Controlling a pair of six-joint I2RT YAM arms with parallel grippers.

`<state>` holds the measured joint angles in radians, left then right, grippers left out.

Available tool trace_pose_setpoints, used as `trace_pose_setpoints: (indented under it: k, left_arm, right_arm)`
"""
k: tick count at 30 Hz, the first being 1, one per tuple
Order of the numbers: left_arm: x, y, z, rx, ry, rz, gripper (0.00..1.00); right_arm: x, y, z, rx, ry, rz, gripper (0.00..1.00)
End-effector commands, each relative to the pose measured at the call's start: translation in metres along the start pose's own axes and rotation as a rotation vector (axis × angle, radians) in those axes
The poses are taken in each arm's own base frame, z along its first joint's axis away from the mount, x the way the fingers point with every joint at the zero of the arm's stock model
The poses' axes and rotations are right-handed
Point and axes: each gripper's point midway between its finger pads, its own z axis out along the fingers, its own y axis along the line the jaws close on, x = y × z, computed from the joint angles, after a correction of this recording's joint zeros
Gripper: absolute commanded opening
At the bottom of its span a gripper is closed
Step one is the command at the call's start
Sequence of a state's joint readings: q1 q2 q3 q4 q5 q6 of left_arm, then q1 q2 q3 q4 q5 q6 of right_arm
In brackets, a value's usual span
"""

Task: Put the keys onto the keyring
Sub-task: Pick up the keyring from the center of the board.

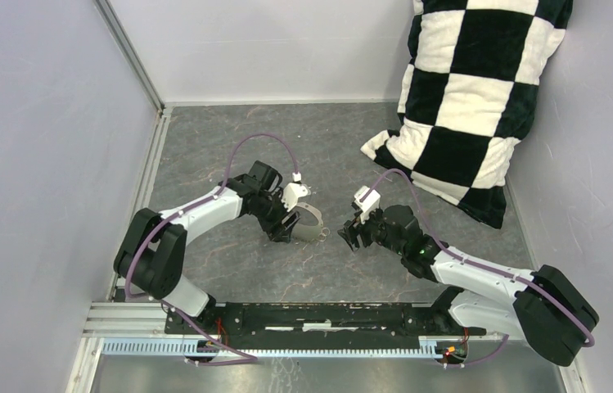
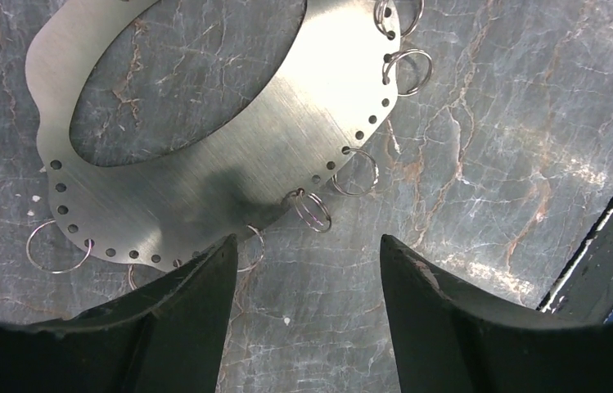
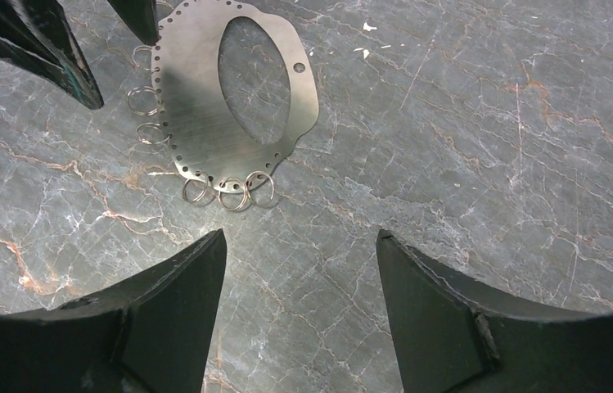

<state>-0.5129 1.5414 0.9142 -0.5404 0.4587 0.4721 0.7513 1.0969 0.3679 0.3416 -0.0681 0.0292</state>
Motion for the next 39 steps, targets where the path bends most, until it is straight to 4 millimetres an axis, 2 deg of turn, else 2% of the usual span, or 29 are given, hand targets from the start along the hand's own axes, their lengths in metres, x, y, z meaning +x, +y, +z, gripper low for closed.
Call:
trace_pose_setpoints:
  k: [1, 6, 14, 23, 27, 32, 39]
  left_arm:
    - [-0.003, 0.008, 0.010, -0.014, 0.002, -0.011, 0.70]
    - [0.000, 0.005, 0.019, 0.022, 0.017, -0.056, 0.63]
    - [-0.006, 0.005, 0.018, 0.018, -0.004, -0.081, 0.51]
    - [-0.021, 0.006, 0.010, -0.022, -0.045, -0.096, 0.48]
    - [-0.020, 0.007, 0.013, -0.058, -0.028, -0.081, 0.45]
    - [-0.013, 0.012, 0.016, -0.099, 0.003, -0.077, 0.35]
    - [-0.018, 0.014, 0.014, -0.116, -0.013, -0.075, 0.20]
  right_arm:
    - [-0.015, -0.001, -0.004, 0.001, -0.065, 0.002, 0.75]
    - [-0.014, -0.003, -0.007, 0.010, -0.070, 0.007, 0.74]
    - [-0.010, -0.003, -0.007, 0.012, -0.068, 0.014, 0.73]
    - [-0.009, -0.003, -0.006, 0.013, -0.068, 0.017, 0.70]
    - [-0.008, -0.003, -0.005, 0.015, -0.066, 0.021, 0.69]
    - [-0.008, -0.005, -0.006, 0.022, -0.064, 0.022, 0.68]
    - [-0.009, -0.005, -0.006, 0.022, -0.068, 0.023, 0.64]
